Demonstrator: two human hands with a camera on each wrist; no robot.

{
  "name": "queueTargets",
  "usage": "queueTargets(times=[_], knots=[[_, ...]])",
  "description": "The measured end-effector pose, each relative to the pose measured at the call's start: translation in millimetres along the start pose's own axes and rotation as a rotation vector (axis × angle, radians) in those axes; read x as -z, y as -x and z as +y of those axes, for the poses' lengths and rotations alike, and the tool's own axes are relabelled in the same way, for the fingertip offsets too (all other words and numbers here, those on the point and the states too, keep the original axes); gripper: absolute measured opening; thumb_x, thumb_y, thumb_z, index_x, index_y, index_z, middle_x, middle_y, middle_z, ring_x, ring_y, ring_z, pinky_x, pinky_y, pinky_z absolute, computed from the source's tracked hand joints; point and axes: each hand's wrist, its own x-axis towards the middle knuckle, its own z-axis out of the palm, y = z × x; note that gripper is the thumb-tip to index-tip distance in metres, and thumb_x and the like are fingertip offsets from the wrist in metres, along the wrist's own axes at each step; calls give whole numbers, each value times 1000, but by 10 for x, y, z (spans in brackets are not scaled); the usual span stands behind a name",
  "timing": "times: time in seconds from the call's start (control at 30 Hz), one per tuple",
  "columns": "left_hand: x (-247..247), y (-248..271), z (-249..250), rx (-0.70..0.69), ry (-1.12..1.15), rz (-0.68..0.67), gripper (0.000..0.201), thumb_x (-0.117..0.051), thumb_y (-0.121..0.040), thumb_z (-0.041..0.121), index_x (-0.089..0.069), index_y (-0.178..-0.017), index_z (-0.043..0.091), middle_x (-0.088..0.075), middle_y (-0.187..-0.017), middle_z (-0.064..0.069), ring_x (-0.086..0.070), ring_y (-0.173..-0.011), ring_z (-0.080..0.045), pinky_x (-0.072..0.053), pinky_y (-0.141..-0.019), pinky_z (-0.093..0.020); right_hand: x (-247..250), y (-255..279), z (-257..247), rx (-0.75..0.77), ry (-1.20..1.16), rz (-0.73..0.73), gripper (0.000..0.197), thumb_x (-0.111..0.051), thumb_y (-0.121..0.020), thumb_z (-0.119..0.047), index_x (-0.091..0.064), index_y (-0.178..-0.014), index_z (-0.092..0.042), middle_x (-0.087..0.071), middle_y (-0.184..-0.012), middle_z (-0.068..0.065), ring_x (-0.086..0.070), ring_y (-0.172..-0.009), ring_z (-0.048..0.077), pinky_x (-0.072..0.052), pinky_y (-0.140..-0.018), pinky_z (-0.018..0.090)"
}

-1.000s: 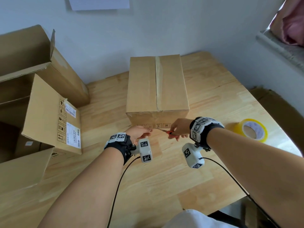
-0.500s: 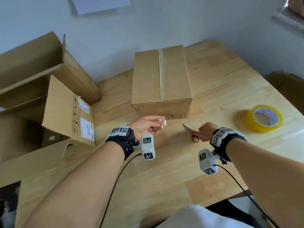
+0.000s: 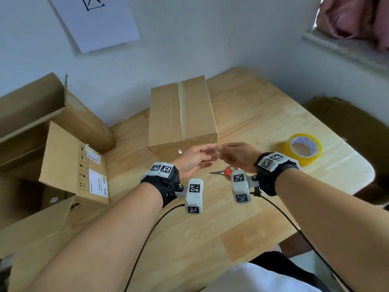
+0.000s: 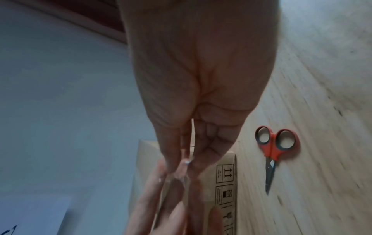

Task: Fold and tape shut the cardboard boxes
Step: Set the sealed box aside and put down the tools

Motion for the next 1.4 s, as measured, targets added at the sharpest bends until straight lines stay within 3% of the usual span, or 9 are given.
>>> queueTargets(times=[0.3, 0.4, 0.6, 0.73, 0.9, 1.1, 1.23, 1.33, 1.4], knots=[[-305, -214, 310, -62, -625, -75, 48, -41, -96, -3, -50, -136, 22, -51, -134, -2, -57, -113, -9, -44, -96, -24, 432, -11, -12, -10, 152, 210, 14, -62, -86, 3, -61, -74, -3, -59, -73, 10, -56, -66, 15, -51, -66, 21], [-261, -302, 438, -49, -881, 65, 49, -36, -99, 4, -42, -142, 28, -62, -121, -4, -54, -59, -4, -46, -53, -15, 751, -65, 45, -13, 285, 373, 24, -59, -88, 2, -58, -66, -8, -57, -69, 11, -51, -58, 15, -48, -58, 23], [-316, -406, 515, -45, -736, 81, 42, -36, -99, 5, -55, -131, 24, -58, -128, 6, -64, -87, -3, -47, -61, -9, 1205, -108, 221, -218, 432, 504, 38, -44, -98, -12, -44, -135, -2, -52, -133, 15, -54, -116, 30, -47, -83, 31], [-412, -444, 454, -9, -656, 88, 39, -37, -99, 7, -59, -124, 27, -66, -105, 5, -65, -93, -10, -48, -73, -19, 1800, -801, 800, -359, 672, 489, 42, -57, -85, -24, -53, -124, -9, -59, -112, 10, -60, -100, 32, -55, -79, 38], [-344, -529, 389, -12, -609, 123, 38, -37, -98, 4, -63, -114, 26, -62, -122, 6, -66, -98, -6, -54, -89, -30, 1528, -434, 564, -451, 702, 473, 12, -55, -86, -16, -44, -83, -14, -40, -68, 1, -44, -80, 26, -54, -78, 36], [-352, -603, 427, -56, -562, 187, 33, -41, -98, 2, -63, -117, 18, -62, -122, 3, -67, -93, -8, -53, -85, -23, 1679, -562, 692, -514, 857, 386, 24, -57, -84, -16, -56, -107, -8, -51, -75, 5, -62, -88, 32, -56, -78, 41], [-427, -650, 511, -100, -515, 211, 32, -41, -98, 3, -64, -115, 18, -64, -115, 7, -67, -92, -7, -52, -79, -17, 1510, -302, 502, -332, 730, 402, 38, -51, -94, -13, -51, -130, -2, -57, -119, 16, -56, -111, 31, -46, -56, 14], [-474, -652, 549, -113, -511, 195, 33, -40, -99, 3, -64, -114, 17, -64, -113, 8, -67, -92, -8, -51, -74, -13, 1540, -307, 437, -405, 900, 462, 27, -46, -97, -16, -56, -117, -1, -54, -85, 11, -52, -90, 27, -50, -69, 25], [-467, -654, 537, -116, -517, 192, 33, -40, -99, 3, -64, -114, 17, -65, -113, 7, -67, -92, -8, -51, -74, -13, 1565, -303, 432, -460, 937, 431, 25, -46, -95, -17, -57, -115, -5, -60, -95, 11, -58, -95, 30, -48, -77, 30]])
